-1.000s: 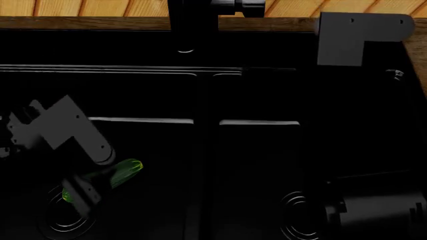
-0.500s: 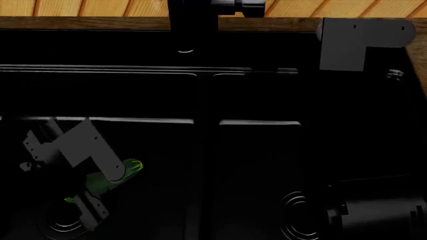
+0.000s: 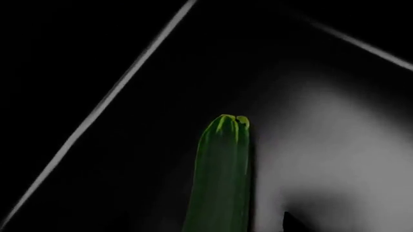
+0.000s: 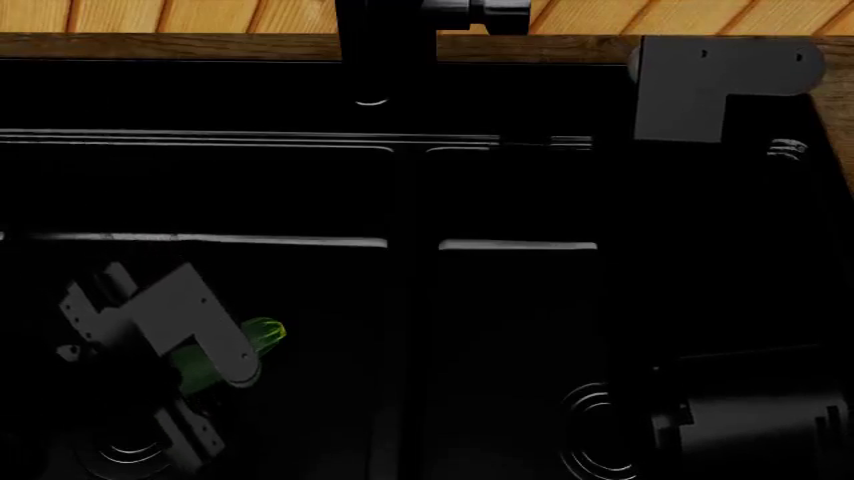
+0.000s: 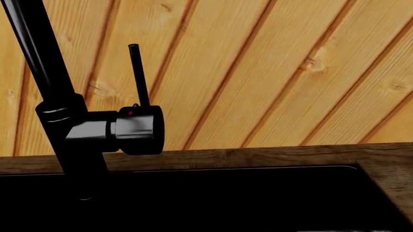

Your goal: Pick the zucchini from the sink and place it on the plate located on the counter

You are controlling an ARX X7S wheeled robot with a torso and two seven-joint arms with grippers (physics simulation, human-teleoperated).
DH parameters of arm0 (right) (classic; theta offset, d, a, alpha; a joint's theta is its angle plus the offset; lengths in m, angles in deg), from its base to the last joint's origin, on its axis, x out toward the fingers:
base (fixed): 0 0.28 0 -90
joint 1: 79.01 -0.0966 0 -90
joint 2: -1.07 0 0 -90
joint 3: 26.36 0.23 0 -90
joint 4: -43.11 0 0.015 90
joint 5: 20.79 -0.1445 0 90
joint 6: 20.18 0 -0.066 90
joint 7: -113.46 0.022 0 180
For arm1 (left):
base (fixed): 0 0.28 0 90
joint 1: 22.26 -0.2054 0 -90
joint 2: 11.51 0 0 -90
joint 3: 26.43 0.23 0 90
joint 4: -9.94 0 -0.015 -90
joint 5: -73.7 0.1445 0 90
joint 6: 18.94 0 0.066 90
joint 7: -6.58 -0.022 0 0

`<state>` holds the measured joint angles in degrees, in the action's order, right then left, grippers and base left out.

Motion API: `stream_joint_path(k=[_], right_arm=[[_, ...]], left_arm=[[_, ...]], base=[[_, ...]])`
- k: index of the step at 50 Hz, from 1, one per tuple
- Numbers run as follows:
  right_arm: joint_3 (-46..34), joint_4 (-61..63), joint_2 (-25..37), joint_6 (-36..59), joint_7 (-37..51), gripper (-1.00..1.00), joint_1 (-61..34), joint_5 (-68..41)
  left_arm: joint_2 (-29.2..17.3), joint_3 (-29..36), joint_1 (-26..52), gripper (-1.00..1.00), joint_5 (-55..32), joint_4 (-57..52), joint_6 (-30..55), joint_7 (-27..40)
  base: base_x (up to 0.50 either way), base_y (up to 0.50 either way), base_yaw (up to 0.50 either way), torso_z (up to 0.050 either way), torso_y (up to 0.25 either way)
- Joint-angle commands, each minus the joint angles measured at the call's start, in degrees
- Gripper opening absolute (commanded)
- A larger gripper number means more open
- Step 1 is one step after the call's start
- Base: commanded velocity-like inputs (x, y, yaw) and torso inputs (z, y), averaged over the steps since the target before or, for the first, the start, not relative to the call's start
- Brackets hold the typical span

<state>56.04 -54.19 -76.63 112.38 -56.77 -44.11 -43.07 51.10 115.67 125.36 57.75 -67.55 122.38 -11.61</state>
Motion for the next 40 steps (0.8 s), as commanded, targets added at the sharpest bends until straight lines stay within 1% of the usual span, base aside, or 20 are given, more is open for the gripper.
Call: stream_joint_path(k=[1, 8, 16, 17, 26, 29, 33, 37, 38, 39, 40], right_arm=[[-0.21, -0.40, 0.17, 0.01, 0.12, 1.00, -0.29, -0.21], [-0.15, -0.49, 0.39, -0.30, 0.14, 1.00, 0.01, -0.38], [-0.08, 0.05, 0.55, -0.20, 0.34, 1.00, 0.49, -0.73], [-0.05, 0.16, 0.60, -0.11, 0.38, 1.00, 0.50, -0.79], [0.14, 0.48, 0.87, -0.34, 0.56, 1.00, 0.98, -1.09], [0.39, 1.41, 1.08, 0.23, 0.89, 1.00, 1.30, -1.41], [0.49, 1.94, 1.26, 0.68, 1.09, 1.00, 1.17, -1.65], [0.52, 2.20, 1.27, 0.71, 1.25, 1.00, 1.35, -1.80], [0.50, 2.20, 1.24, 0.67, 1.24, 1.00, 1.38, -1.84], [0.50, 2.13, 1.21, 0.57, 1.25, 1.00, 1.41, -1.85], [0.48, 2.22, 1.18, 0.65, 1.31, 1.00, 1.43, -1.90]], left_arm=[[0.94, 0.74, -0.09, 1.00, 0.58, 3.02, -1.86, -0.28], [1.81, 1.35, -0.61, 1.00, 1.35, 6.82, -4.56, -0.30], [2.10, 1.86, -1.02, 1.00, 1.70, 7.79, -5.30, -0.23], [1.70, 1.93, -1.14, -1.00, 1.61, 6.58, -4.79, -0.22], [1.13, 1.78, -1.87, -1.00, 1.30, 4.03, -4.28, 0.29], [1.49, 1.97, -1.85, -1.00, 1.59, 5.55, -5.54, 0.11], [0.00, 0.43, -1.20, -1.00, -0.02, -0.60, -1.80, 0.37], [-1.65, -0.65, -0.50, -1.00, -0.86, -4.69, -0.45, 0.23], [-2.44, -0.83, -0.32, -1.00, -1.09, -6.72, 0.59, 0.31], [-3.35, -2.08, -0.11, -1.00, -2.37, -10.77, 3.79, 0.88], [-3.76, -2.18, -0.03, -1.00, -2.35, -11.19, 3.62, 0.80]], base=[[0.00, 0.00, 0.00, 0.000, 0.000], [0.00, 0.00, 0.00, 0.000, 0.000], [0.00, 0.00, 0.00, 0.000, -0.003], [0.01, 0.00, 0.00, 0.000, -0.011], [0.00, 0.00, 0.00, 0.000, -0.002], [0.00, 0.00, 0.00, 0.000, -0.004], [0.00, 0.00, 0.00, 0.000, -0.003], [0.00, 0.00, 0.00, 0.000, 0.000], [0.00, 0.00, 0.00, 0.000, 0.000], [0.00, 0.00, 0.00, 0.000, 0.000], [0.00, 0.00, 0.00, 0.000, 0.000]])
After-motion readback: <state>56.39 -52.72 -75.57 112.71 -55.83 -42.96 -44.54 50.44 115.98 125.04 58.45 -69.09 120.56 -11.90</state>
